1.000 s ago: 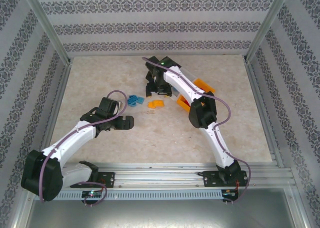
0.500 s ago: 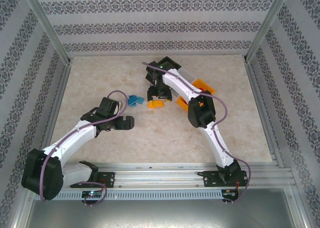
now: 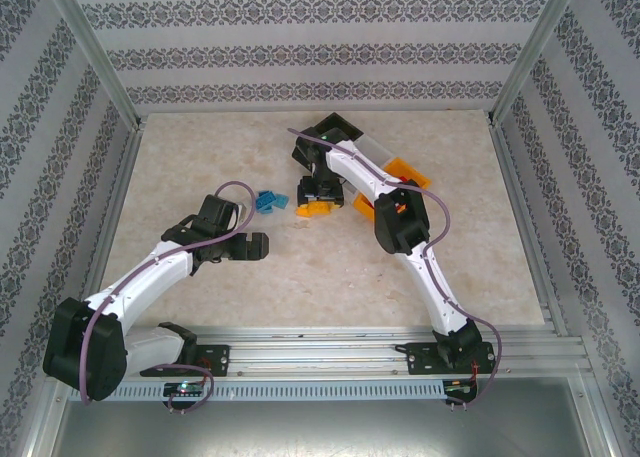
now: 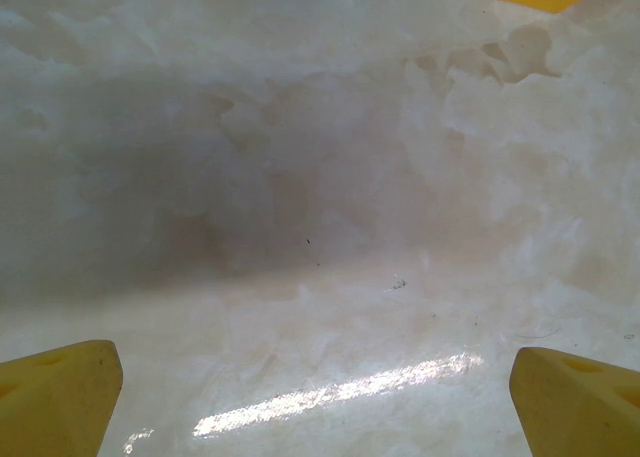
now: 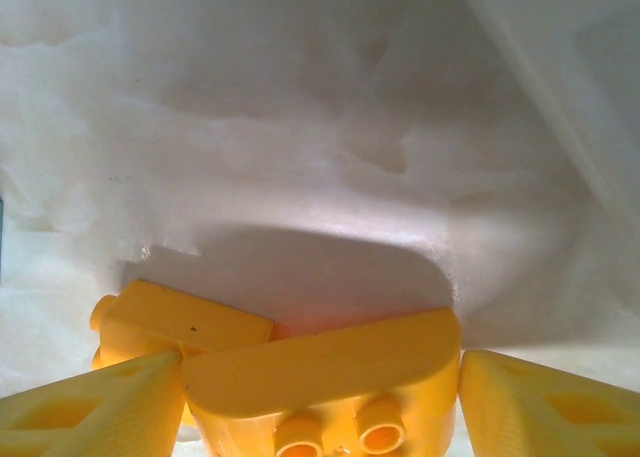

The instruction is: Sort the legos into containers by color

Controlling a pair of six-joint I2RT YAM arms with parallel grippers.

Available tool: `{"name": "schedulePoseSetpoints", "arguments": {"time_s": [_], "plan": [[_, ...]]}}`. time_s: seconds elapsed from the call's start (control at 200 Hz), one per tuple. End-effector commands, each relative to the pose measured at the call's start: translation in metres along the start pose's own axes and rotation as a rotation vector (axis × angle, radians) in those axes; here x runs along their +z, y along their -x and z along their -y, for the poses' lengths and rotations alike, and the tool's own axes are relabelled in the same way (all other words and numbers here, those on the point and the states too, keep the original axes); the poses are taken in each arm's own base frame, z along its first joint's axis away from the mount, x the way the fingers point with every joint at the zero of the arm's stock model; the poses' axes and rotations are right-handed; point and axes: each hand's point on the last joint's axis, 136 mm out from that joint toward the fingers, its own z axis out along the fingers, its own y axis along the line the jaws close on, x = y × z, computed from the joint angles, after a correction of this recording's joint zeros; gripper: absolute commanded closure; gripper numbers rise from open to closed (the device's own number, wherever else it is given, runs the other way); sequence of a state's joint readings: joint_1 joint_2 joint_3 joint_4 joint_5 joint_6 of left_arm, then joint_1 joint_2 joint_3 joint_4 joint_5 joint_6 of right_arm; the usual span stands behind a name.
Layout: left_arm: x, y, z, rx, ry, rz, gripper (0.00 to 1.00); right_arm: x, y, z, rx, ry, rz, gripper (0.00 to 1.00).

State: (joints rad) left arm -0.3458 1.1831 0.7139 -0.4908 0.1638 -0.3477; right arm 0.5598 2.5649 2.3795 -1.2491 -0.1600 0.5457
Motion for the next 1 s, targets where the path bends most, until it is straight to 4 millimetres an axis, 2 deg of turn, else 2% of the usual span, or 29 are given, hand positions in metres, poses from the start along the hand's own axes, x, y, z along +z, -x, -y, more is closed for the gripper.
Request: {"name": "schedulePoseSetpoints", "arguments": {"time_s": [0.0, 0.165, 0.45, 0.719, 0.999], "plan": [[-0.003, 0.004, 0.003, 0.000, -0.007, -0.003, 0.00, 0.017, -0.004, 0.010, 0.031, -0.025, -0.045, 0.33], [-0.002, 0.004, 0.004, -0.001, -0.011, -0.006, 0.00, 0.012, -0.006, 0.009, 0.034, -0.028, -0.037, 0.45], [-0.008, 0.008, 0.007, 0.007, -0.028, 0.017, 0.00, -0.019, -0.015, 0.006, 0.057, 0.001, 0.006, 0.46], [-0.015, 0.012, 0.013, 0.014, -0.061, 0.046, 0.00, -0.029, -0.024, 0.007, 0.110, 0.032, 0.016, 0.48], [-0.015, 0.012, 0.019, 0.012, -0.091, 0.040, 0.00, -0.052, -0.027, 0.003, 0.135, 0.071, 0.063, 0.51]]}}
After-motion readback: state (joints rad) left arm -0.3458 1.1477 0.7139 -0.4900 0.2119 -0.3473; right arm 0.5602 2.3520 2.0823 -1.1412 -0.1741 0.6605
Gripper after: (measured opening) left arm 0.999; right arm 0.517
